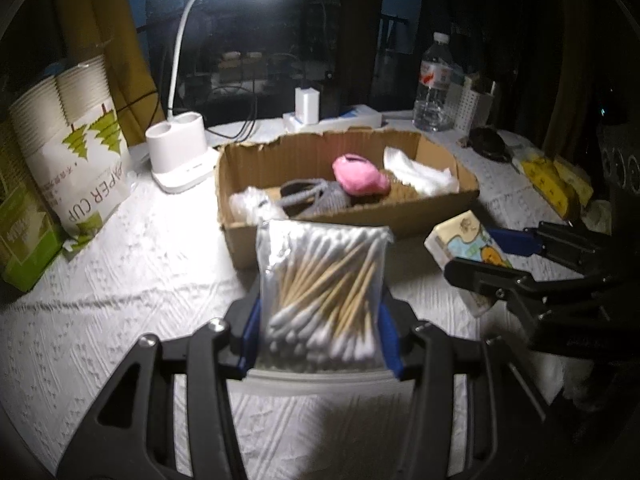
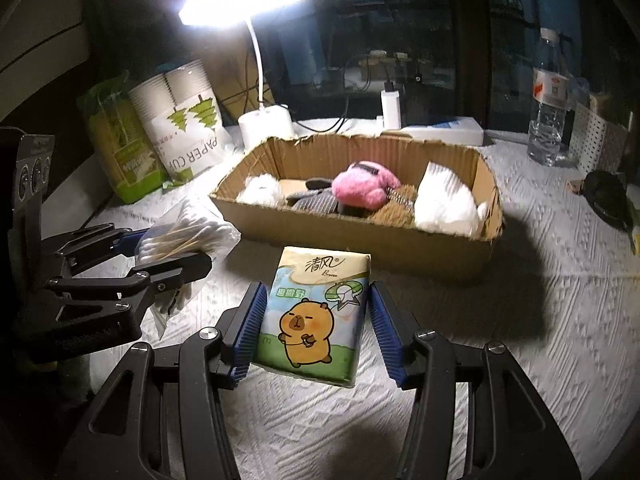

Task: Organize soft objects
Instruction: 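Carry the tissue pack and cotton swab pack over the box with both grippers, then lower both packs into the box and open both grippers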

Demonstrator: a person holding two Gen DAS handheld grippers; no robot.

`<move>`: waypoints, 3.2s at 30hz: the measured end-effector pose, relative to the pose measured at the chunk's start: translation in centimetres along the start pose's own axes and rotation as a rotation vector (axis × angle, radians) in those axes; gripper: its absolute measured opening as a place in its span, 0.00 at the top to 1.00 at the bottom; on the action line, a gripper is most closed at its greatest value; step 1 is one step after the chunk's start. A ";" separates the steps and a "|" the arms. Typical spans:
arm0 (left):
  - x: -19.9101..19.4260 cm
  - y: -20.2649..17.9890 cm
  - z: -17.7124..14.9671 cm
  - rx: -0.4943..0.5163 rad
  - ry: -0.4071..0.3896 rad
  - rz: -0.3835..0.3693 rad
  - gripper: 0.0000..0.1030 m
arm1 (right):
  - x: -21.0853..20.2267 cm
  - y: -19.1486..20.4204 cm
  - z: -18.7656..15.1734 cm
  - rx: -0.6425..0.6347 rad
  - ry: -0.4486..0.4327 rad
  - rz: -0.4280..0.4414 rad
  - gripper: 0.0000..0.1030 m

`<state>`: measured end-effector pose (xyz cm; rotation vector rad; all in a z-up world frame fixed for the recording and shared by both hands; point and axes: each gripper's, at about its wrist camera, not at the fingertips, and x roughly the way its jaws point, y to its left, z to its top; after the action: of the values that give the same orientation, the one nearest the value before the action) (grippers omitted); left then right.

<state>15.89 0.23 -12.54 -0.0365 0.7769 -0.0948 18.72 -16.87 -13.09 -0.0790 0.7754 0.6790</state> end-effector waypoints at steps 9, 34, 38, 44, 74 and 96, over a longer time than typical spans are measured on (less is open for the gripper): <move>0.7 0.5 2.1 -0.029 -0.016 0.019 0.52 | -0.1 -1.8 2.0 0.008 -0.027 -0.007 0.46; 4.5 2.2 7.6 -0.024 -0.034 0.156 0.52 | 0.6 -7.1 4.9 0.067 -0.091 0.012 0.46; 5.8 2.9 8.1 -0.032 -0.027 0.168 0.52 | 1.2 -7.3 5.4 0.064 -0.086 0.014 0.46; 7.7 4.0 8.9 -0.034 -0.009 0.171 0.52 | 2.1 -7.5 5.8 0.069 -0.069 0.018 0.46; 4.5 8.0 7.3 -0.117 -0.083 0.132 0.25 | 3.8 -2.2 8.3 -0.017 -0.070 -0.002 0.46; 5.2 10.0 5.5 -0.141 -0.062 0.046 0.25 | 9.3 0.4 8.8 -0.023 0.016 -0.029 0.46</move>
<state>24.17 9.70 -12.89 -0.1544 0.7209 0.0053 28.78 -8.90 -12.88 -0.1165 0.7802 0.6610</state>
